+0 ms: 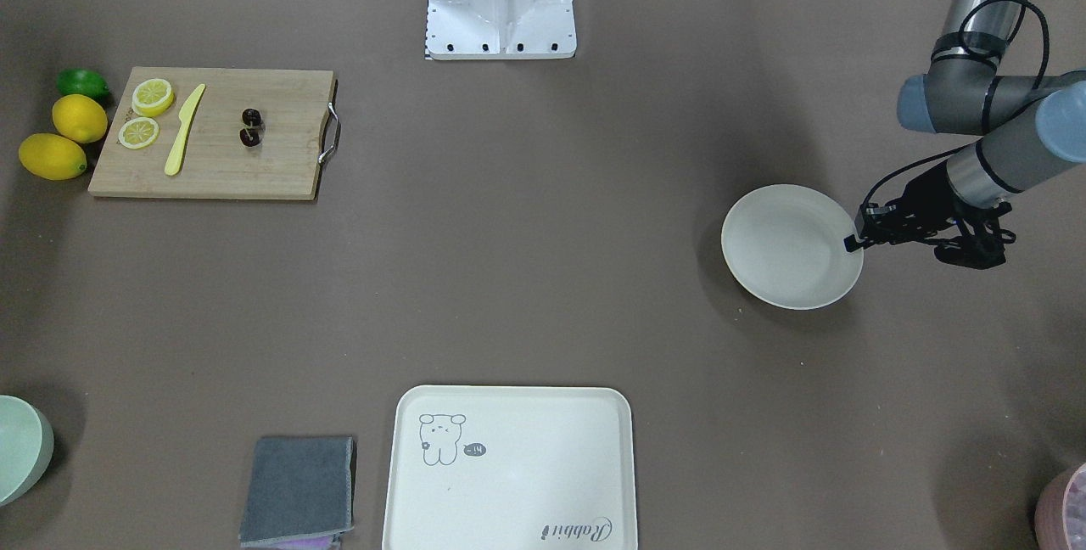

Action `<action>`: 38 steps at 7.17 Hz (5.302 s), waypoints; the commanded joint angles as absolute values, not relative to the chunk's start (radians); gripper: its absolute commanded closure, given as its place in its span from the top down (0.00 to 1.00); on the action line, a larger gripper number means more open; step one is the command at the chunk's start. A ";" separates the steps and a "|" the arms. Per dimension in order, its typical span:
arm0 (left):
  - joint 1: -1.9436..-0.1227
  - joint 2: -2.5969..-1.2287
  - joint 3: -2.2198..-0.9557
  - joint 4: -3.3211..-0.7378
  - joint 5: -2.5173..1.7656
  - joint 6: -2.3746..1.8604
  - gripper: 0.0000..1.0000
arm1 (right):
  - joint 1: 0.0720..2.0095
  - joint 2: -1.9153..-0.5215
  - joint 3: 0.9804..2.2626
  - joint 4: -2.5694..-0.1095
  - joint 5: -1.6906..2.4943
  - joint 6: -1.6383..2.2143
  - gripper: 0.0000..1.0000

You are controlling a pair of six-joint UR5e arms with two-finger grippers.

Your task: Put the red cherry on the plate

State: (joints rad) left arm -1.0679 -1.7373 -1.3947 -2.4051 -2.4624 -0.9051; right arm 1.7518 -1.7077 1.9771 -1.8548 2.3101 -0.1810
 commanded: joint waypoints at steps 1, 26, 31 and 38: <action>-1.188 -1.741 -1.495 -2.265 -2.580 -0.904 0.00 | 1.752 -1.701 1.977 -1.856 2.310 -0.181 1.00; -1.177 -1.855 -1.680 -1.729 -2.343 -0.564 0.98 | 1.690 -1.654 1.942 -1.858 2.391 -0.054 1.00; -1.498 -1.708 -1.687 -1.445 -2.390 -0.032 0.98 | 1.690 -1.664 1.924 -1.859 2.415 -0.048 1.00; -1.511 -1.681 -1.746 -1.448 -2.378 -0.038 0.98 | 1.670 -1.719 1.973 -1.830 2.459 0.031 1.00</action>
State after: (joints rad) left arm -1.5120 -1.6807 -1.7446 -1.4475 -2.3780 -0.0369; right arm 1.6721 -1.7132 1.9680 -1.8441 2.4429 0.0302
